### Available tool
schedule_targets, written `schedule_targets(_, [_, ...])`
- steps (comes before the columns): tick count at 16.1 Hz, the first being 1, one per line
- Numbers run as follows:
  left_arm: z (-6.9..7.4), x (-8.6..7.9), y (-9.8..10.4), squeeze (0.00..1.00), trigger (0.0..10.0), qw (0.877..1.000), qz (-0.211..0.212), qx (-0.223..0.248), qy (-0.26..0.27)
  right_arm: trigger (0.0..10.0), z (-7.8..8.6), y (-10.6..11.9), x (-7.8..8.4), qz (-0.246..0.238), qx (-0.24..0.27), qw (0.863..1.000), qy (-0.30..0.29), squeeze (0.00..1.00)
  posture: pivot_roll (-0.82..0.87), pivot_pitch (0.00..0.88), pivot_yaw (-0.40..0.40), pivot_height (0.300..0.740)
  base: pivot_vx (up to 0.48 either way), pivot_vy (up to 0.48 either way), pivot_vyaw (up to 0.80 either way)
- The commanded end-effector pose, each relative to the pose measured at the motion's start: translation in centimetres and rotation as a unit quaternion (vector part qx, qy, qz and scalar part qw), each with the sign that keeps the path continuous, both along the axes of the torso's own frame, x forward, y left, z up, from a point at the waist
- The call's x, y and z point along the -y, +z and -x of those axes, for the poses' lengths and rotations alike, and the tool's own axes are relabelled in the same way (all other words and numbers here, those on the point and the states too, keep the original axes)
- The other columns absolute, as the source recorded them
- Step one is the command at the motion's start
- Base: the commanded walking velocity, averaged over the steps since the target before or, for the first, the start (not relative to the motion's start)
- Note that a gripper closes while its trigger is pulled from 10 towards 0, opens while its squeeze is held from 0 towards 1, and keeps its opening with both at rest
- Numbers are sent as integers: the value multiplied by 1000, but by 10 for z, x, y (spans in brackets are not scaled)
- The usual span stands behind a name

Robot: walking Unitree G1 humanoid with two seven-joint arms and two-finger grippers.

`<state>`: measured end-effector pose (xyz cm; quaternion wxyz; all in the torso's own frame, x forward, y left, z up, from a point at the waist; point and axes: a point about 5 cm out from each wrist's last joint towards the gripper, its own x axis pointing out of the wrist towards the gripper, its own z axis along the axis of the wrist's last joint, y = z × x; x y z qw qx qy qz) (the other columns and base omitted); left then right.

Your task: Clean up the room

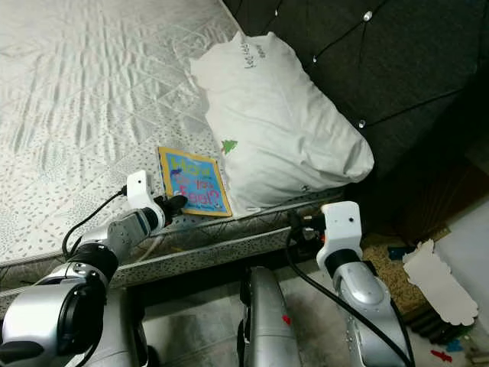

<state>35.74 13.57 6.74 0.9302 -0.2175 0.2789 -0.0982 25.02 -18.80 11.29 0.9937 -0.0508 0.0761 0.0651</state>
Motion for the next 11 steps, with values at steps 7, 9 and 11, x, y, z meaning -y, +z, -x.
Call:
schedule_targets(7, [-3,-31,3,1000,10000,997,-73,3,29,10000,-4,0,-2,0,5,1000,-2,0,-169,91,-102,536,0,0,0])
schedule_targets(9, [-4,-38,4,1000,10000,995,-91,6,31,10000,-5,-1,-3,-2,7,1000,-2,0,-165,88,-100,536,0,0,0])
schedule_targets(11, [-4,-43,5,1000,10000,994,-104,6,34,10000,-6,-1,-4,-4,7,1000,-3,0,-165,85,-98,536,0,0,0])
